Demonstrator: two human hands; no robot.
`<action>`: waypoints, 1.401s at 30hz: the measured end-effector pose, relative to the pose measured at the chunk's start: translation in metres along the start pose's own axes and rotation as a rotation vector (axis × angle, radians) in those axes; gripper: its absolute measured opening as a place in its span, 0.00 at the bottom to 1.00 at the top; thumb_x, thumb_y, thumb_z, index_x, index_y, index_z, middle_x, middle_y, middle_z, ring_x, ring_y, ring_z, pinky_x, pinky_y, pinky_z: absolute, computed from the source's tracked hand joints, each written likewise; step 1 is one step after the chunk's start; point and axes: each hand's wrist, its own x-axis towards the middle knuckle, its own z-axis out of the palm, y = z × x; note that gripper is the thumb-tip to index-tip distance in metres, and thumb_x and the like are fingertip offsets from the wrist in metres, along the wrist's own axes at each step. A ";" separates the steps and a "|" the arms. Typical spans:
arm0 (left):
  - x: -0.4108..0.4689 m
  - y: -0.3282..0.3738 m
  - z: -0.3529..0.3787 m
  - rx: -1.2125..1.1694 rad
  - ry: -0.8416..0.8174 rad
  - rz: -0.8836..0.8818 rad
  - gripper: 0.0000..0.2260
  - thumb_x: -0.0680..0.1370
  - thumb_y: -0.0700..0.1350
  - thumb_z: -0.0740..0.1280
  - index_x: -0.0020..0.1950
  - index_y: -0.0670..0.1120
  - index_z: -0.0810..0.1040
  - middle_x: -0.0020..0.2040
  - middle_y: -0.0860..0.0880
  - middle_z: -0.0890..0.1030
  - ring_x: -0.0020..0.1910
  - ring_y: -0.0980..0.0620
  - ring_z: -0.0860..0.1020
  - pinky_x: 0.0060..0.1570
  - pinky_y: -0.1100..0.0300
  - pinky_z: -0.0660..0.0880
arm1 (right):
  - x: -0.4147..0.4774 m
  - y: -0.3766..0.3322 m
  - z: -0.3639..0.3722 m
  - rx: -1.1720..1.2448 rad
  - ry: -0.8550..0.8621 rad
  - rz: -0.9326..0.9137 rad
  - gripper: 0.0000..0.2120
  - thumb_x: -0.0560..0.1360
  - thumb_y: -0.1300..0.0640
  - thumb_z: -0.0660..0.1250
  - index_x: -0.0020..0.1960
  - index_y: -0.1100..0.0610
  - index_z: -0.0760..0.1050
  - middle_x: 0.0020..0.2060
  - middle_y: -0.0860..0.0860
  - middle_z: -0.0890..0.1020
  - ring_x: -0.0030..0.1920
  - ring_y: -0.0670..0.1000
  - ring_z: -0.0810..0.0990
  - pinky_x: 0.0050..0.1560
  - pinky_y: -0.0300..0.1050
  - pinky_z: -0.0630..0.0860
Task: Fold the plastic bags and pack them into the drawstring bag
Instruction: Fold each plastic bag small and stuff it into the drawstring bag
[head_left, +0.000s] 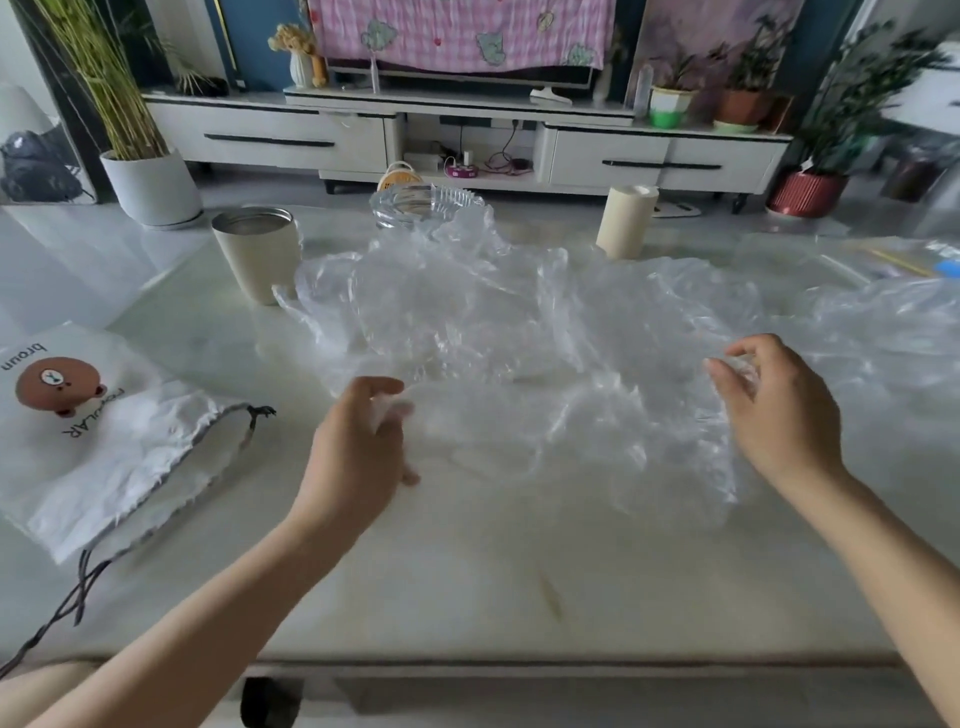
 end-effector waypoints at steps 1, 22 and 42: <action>-0.002 -0.001 -0.001 0.049 -0.019 -0.001 0.11 0.79 0.36 0.56 0.57 0.50 0.70 0.52 0.53 0.78 0.19 0.59 0.74 0.19 0.69 0.66 | 0.003 0.005 -0.002 -0.028 -0.037 0.028 0.14 0.77 0.54 0.65 0.56 0.63 0.74 0.52 0.63 0.78 0.53 0.63 0.75 0.47 0.50 0.69; -0.032 -0.049 -0.028 0.643 -0.458 0.668 0.35 0.70 0.73 0.55 0.71 0.56 0.67 0.70 0.59 0.68 0.68 0.60 0.66 0.67 0.67 0.60 | -0.077 -0.088 0.005 0.223 -0.472 -0.600 0.06 0.73 0.67 0.64 0.43 0.58 0.77 0.51 0.54 0.80 0.54 0.52 0.78 0.58 0.29 0.63; 0.007 -0.031 -0.053 0.511 0.080 0.182 0.10 0.77 0.49 0.65 0.50 0.43 0.78 0.43 0.47 0.81 0.44 0.45 0.78 0.42 0.58 0.70 | -0.043 -0.099 0.023 0.265 -0.503 -0.009 0.11 0.74 0.54 0.69 0.53 0.58 0.76 0.44 0.51 0.78 0.45 0.50 0.76 0.44 0.38 0.67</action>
